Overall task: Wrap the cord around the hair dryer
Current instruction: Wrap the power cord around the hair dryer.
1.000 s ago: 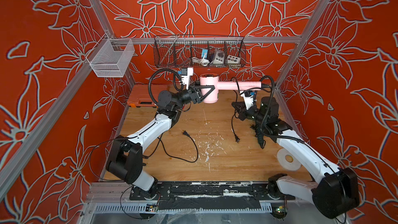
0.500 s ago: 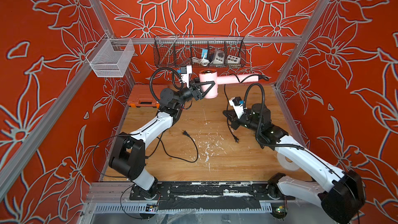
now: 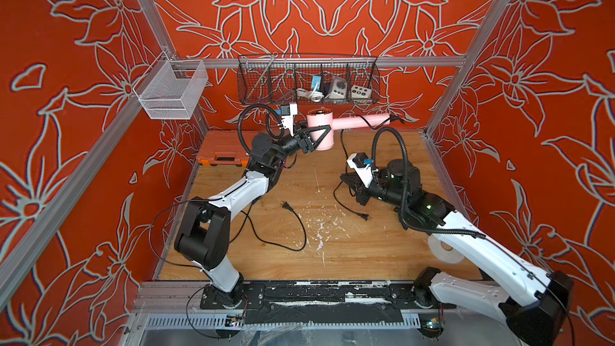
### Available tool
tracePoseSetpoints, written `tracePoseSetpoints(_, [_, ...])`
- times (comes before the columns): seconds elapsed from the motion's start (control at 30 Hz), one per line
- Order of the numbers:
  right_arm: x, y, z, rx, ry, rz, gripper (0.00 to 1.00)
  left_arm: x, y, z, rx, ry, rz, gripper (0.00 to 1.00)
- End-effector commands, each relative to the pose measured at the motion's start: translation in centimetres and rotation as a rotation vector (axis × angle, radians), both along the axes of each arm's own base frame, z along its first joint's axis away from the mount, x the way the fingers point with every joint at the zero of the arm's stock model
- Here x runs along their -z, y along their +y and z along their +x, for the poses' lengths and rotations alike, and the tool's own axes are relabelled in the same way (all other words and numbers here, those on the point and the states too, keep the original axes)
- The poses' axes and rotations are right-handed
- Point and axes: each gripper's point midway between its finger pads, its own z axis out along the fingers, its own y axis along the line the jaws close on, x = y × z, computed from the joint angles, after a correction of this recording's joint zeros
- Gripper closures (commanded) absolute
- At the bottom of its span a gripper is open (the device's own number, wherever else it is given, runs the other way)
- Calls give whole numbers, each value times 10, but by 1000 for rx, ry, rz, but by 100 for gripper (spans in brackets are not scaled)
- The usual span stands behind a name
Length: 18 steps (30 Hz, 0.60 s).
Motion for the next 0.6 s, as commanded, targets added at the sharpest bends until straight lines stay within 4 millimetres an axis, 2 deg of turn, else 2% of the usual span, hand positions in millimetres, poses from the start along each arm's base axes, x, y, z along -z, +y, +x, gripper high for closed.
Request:
tracePoseSetpoints(0.0, [-8,6,-8,-46,-27,-59,100,-5,5,3,-46,-71,-11,100])
tracePoseSetpoints(0.27, [-26,11,-23,-94,-64,-119,100,25,7,18,-92,-34,37,100])
tracePoseSetpoints(0.57, [-21,25,-50,-186,-56,-146,100,36,19,38,-146,-4,33,100])
